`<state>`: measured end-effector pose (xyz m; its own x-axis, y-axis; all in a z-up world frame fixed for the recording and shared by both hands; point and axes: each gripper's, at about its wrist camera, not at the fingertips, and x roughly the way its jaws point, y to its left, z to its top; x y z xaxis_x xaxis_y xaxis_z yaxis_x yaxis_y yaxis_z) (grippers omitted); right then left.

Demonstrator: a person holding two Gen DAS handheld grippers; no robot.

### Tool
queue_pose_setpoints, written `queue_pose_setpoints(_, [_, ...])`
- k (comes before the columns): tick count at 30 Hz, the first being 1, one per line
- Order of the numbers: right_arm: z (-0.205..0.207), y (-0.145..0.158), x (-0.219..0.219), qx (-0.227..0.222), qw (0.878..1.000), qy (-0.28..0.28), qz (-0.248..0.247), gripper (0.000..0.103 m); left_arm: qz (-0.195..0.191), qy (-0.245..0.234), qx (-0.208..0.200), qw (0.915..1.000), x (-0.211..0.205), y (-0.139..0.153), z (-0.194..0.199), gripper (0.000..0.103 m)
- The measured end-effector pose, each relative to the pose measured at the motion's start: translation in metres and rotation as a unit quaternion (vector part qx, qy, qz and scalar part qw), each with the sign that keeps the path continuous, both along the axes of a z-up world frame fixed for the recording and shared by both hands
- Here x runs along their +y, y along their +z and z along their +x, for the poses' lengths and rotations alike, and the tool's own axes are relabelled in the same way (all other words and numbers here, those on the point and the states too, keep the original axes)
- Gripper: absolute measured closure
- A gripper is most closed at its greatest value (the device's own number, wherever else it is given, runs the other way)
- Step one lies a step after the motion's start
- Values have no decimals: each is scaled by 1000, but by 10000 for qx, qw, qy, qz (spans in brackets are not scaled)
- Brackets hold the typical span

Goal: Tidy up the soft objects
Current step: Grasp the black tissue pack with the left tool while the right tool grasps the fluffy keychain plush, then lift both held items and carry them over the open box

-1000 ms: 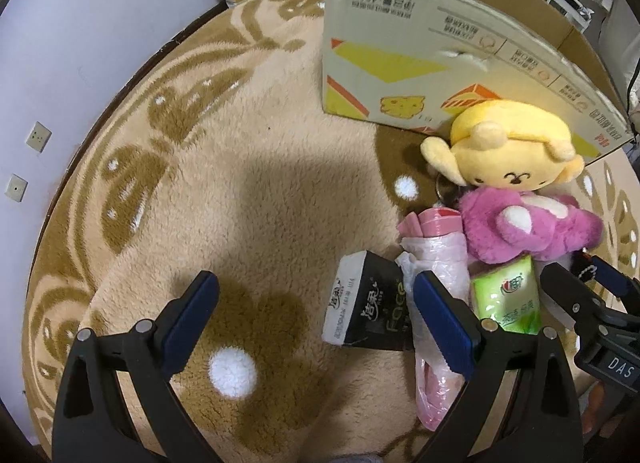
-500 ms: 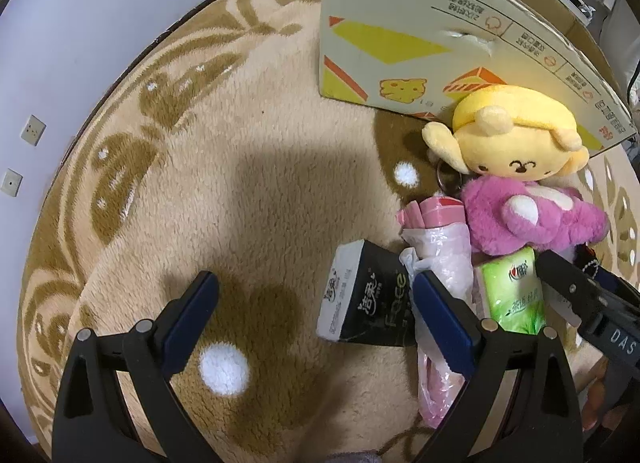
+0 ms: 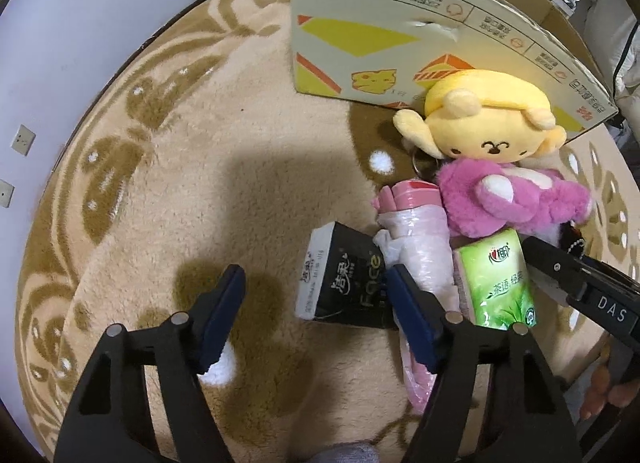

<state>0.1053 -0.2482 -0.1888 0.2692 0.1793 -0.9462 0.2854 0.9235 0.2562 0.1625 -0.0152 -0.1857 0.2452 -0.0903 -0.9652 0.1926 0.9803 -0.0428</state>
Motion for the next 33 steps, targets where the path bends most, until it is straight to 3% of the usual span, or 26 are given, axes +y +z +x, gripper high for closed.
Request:
queue_pose_setpoints(5, [1,0,1,-17,9999,100,0,54,-86,-124,4,9999,-6,4,0,47])
queue_pose_setpoints(7, [3,-1,4,5,9999,106,-69,67,-114,-208,-14,9997,-9,4,-1,57])
queue_pose_setpoints(8, [3,0,6,14,9999,105,-133,68,-124,-251,-33,9996,-9,5,-2,60])
queue_pose_setpoints(15, [4,-3,1,246,9989,-215,346,69,80,-473,-291,9984,-24,17,-15,68])
queue_pose_setpoints(20, [3,4,1,103,9997,-76,195,76,16,-393,-386,9985,-22,27,-22,72])
queue_pose_setpoints(25, [2,12,3,-43,9997,-58,252,80,137,-297,-765,9965,-8,46,-31,73])
queue_pose_setpoints(28, [-1,24,6,-228,9996,21,146,82,75,-205,-947,9953,-6,58,-38,82])
queue_pose_setpoints(31, [-8,44,5,-527,9985,132,-5,98,91,-162,-1099,9938,-1,66,-45,83])
queue_pose_setpoints(33, [-11,54,7,-708,9973,183,-86,100,13,-187,-1073,9941,0,65,-41,84])
